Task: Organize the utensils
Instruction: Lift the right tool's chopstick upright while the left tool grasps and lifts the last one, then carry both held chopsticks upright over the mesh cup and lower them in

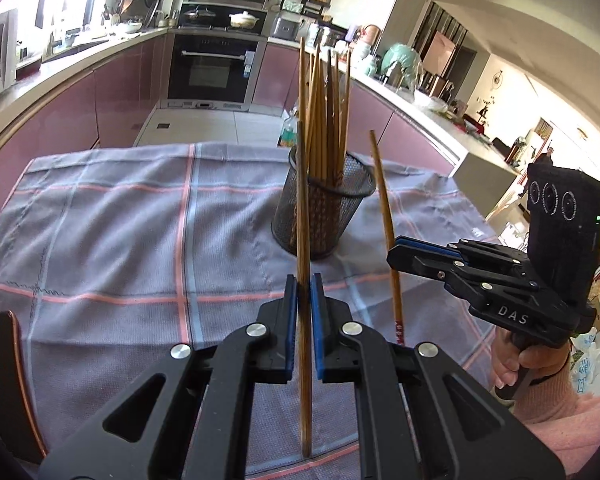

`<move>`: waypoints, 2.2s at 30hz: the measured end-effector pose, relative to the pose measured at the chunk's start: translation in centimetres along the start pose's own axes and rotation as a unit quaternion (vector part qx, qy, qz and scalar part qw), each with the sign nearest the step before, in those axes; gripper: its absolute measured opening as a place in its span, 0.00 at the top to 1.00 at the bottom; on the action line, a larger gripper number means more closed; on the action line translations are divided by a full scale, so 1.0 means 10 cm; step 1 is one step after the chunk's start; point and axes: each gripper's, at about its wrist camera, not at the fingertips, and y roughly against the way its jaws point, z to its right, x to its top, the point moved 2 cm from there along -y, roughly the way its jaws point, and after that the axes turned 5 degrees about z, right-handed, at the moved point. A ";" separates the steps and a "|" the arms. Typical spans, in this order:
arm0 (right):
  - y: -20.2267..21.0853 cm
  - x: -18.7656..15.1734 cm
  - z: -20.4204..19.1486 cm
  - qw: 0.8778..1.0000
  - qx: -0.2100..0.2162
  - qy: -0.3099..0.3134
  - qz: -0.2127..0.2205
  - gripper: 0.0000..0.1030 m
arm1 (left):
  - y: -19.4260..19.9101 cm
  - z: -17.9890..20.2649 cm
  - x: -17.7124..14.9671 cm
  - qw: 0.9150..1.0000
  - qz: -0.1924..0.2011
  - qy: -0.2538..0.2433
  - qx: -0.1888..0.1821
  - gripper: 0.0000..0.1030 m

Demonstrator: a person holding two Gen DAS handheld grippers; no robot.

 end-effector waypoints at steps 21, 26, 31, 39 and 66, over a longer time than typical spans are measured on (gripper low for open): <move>0.33 0.57 0.10 0.995 -0.026 0.026 0.093 0.95 | 0.31 0.15 0.70 0.996 0.088 -0.009 -0.033 0.93; 0.39 0.72 0.13 0.993 -0.032 0.033 0.111 0.95 | 0.30 0.25 0.85 0.995 0.096 -0.020 -0.036 0.93; 0.44 0.81 0.11 0.991 -0.035 0.040 0.122 0.95 | 0.34 0.32 1.00 0.992 0.112 -0.028 -0.042 0.93; 0.49 0.92 0.15 0.988 -0.041 0.044 0.139 0.95 | 0.39 0.41 1.32 0.988 0.142 -0.041 -0.043 0.93; 0.38 1.08 0.33 0.986 -0.056 0.024 0.155 0.95 | -0.06 0.44 1.44 0.992 0.110 -0.044 -0.036 0.96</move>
